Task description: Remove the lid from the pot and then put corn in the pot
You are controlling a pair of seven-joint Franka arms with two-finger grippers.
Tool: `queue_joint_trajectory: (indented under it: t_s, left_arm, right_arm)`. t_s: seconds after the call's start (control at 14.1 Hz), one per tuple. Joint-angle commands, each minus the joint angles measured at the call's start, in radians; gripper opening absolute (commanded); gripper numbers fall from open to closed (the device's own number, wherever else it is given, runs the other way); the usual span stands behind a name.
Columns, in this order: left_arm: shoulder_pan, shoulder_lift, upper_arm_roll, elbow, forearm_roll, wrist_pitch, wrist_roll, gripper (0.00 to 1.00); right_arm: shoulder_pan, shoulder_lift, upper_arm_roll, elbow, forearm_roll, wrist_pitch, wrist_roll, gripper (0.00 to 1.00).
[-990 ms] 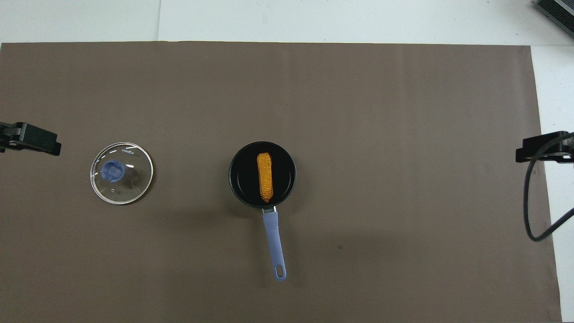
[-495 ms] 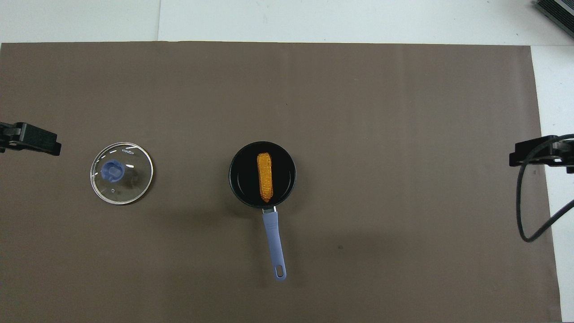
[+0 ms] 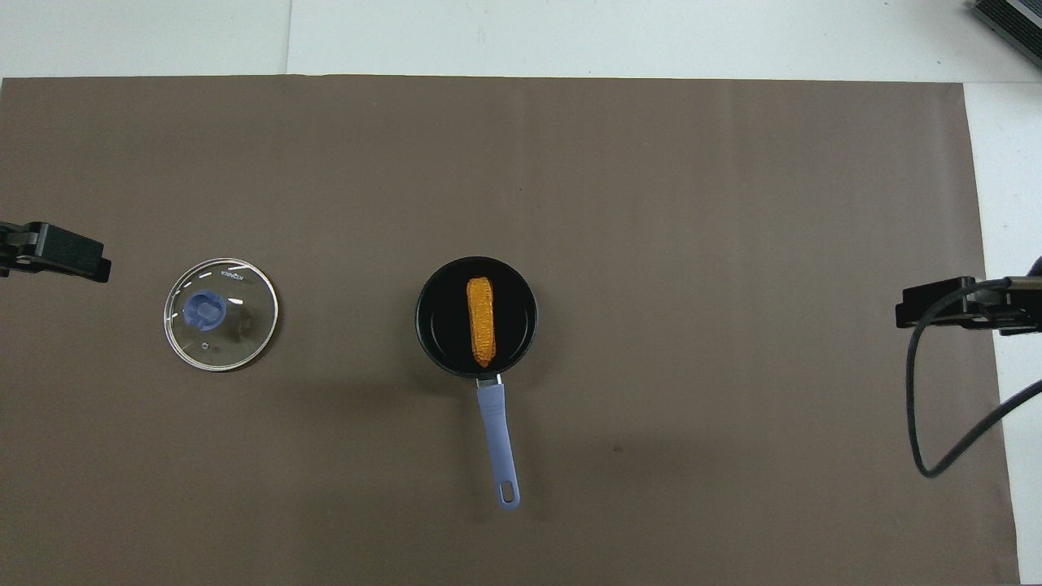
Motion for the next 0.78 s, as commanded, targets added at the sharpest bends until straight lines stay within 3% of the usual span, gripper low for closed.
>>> queue_joint_trajectory:
  t_s: [0.0, 0.71]
  left_arm:
    - [0.007, -0.016, -0.002, -0.012, 0.001, -0.007, 0.005, 1.00]
    - [0.005, -0.016, -0.002, -0.014, 0.001, -0.001, 0.000, 1.00]
  right_arm:
    - [-0.011, -0.022, -0.003, -0.029, 0.015, 0.014, -0.027, 1.00]
    - [-0.009, -0.025, -0.005, -0.032, 0.012, 0.014, -0.036, 1.00]
